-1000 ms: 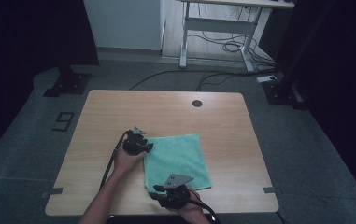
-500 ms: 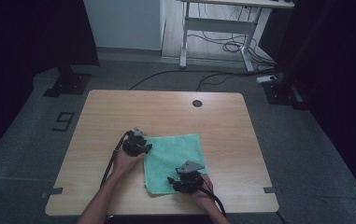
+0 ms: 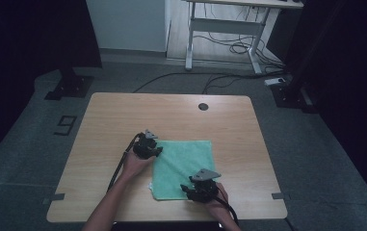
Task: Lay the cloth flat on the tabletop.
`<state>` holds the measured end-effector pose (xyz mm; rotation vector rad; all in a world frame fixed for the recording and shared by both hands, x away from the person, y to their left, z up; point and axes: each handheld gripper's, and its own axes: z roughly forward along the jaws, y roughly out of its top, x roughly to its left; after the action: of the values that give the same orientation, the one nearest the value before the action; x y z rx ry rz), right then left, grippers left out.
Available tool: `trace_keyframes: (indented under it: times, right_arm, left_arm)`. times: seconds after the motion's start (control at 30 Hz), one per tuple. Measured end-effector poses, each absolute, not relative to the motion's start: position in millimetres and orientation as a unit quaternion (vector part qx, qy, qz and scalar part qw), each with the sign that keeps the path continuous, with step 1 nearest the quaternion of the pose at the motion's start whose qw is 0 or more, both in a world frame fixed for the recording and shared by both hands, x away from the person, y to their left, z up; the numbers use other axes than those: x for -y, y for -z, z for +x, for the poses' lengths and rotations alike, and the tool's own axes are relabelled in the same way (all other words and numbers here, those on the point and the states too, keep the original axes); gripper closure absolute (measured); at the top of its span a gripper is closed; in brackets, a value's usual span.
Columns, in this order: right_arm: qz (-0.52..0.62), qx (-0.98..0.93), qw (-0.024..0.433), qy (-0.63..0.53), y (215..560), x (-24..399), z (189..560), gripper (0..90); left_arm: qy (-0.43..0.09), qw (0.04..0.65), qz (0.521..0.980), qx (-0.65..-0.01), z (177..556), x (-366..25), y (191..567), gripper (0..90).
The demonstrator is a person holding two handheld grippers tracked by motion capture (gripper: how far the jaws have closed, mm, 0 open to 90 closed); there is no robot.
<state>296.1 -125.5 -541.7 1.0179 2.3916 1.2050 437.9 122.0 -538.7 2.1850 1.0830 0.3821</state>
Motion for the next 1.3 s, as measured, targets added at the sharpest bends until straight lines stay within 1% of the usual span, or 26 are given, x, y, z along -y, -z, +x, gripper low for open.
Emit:
trace_keyframes:
  times: [0.1, 0.23, 0.27, 0.3, 0.37, 0.47, 0.53, 0.6, 0.63, 0.73, 0.77, 0.83, 0.93, 1.1, 1.17, 1.2, 1.3]
  right_arm:
    - [0.323, -0.830, 0.139, -0.432, 534, 96, 302, 50.5]
    - [0.290, -0.859, 0.119, -0.404, 546, 52, 308, 48.6]
    - [0.285, -0.863, 0.119, -0.399, 549, 47, 306, 47.5]
    - [0.279, -0.863, 0.131, -0.399, 550, 42, 302, 48.1]
    - [0.276, -0.865, 0.123, -0.400, 550, 38, 295, 46.4]
    - [0.271, -0.863, 0.131, -0.406, 552, 34, 280, 50.8]
    - [0.270, -0.862, 0.132, -0.409, 552, 34, 277, 49.6]
    - [0.274, -0.862, 0.115, -0.410, 550, 37, 282, 46.7]
    - [0.281, -0.855, 0.110, -0.421, 547, 42, 286, 47.0]
    - [0.302, -0.839, 0.126, -0.434, 537, 62, 300, 46.2]
    - [0.311, -0.836, 0.144, -0.429, 533, 73, 310, 45.0]
    - [0.342, -0.826, 0.145, -0.424, 531, 91, 332, 44.2]
    - [0.379, -0.814, 0.155, -0.412, 532, 113, 365, 42.9]
    - [0.429, -0.791, 0.163, -0.404, 543, 138, 402, 41.7]
    - [0.447, -0.785, 0.160, -0.398, 549, 146, 408, 41.7]
    - [0.450, -0.785, 0.163, -0.392, 551, 149, 410, 43.1]
    - [0.460, -0.780, 0.178, -0.385, 551, 157, 411, 44.0]
  left_arm:
    - [-0.146, 0.330, 0.836, -0.414, 438, -122, 539, 62.0]
    - [-0.147, 0.329, 0.835, -0.417, 438, -122, 538, 62.0]
    - [-0.147, 0.329, 0.834, -0.417, 437, -122, 539, 62.0]
    - [-0.147, 0.330, 0.834, -0.417, 437, -122, 539, 62.0]
    - [-0.147, 0.330, 0.834, -0.416, 437, -122, 539, 62.0]
    - [-0.146, 0.327, 0.836, -0.416, 436, -123, 538, 62.0]
    - [-0.145, 0.327, 0.837, -0.415, 435, -124, 538, 61.9]
    - [-0.146, 0.329, 0.835, -0.416, 434, -125, 538, 61.9]
    - [-0.146, 0.329, 0.835, -0.416, 434, -125, 539, 61.8]
    - [-0.148, 0.334, 0.833, -0.415, 433, -126, 539, 61.8]
    - [-0.148, 0.335, 0.833, -0.415, 433, -126, 540, 61.8]
    - [-0.148, 0.335, 0.833, -0.416, 433, -126, 540, 61.7]
    - [-0.149, 0.335, 0.832, -0.416, 433, -125, 540, 61.7]
    - [-0.147, 0.339, 0.832, -0.413, 433, -127, 540, 61.8]
    - [-0.147, 0.340, 0.833, -0.412, 433, -127, 540, 61.8]
    - [-0.147, 0.340, 0.833, -0.411, 433, -127, 541, 61.8]
    - [-0.145, 0.343, 0.832, -0.411, 434, -128, 541, 61.7]
